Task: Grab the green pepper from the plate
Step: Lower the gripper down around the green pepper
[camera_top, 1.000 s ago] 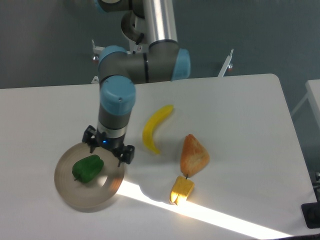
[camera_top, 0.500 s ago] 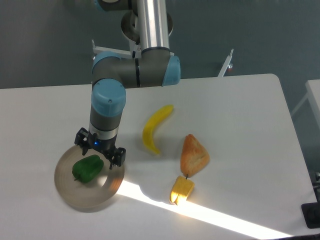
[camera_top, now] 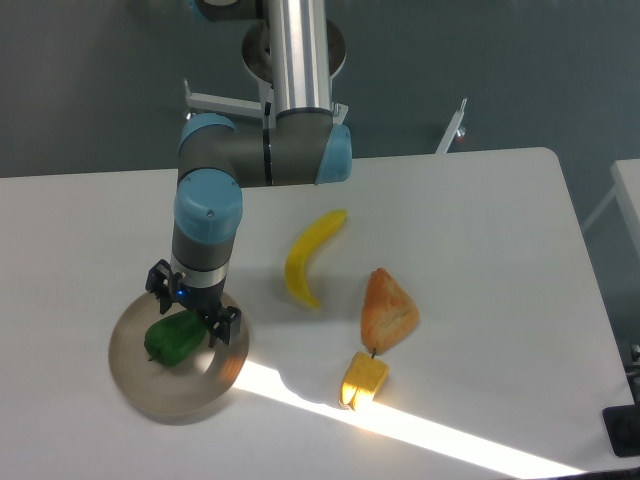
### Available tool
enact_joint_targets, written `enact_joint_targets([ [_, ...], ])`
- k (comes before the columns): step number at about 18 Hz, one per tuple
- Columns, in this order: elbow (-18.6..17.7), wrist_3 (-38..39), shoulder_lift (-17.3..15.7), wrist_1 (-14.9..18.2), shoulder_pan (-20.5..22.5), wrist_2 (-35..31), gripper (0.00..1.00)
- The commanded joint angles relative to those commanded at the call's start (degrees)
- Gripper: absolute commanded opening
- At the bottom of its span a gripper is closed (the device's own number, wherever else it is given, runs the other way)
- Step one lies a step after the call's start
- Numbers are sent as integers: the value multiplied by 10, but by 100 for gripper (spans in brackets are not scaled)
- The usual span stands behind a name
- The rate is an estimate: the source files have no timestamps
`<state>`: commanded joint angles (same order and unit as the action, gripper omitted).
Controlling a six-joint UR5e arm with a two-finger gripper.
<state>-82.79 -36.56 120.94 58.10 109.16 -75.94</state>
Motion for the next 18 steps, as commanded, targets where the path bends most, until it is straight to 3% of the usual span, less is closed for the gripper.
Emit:
enact_joint_targets([
  [18,1,5,16,0,-15,-1,98],
])
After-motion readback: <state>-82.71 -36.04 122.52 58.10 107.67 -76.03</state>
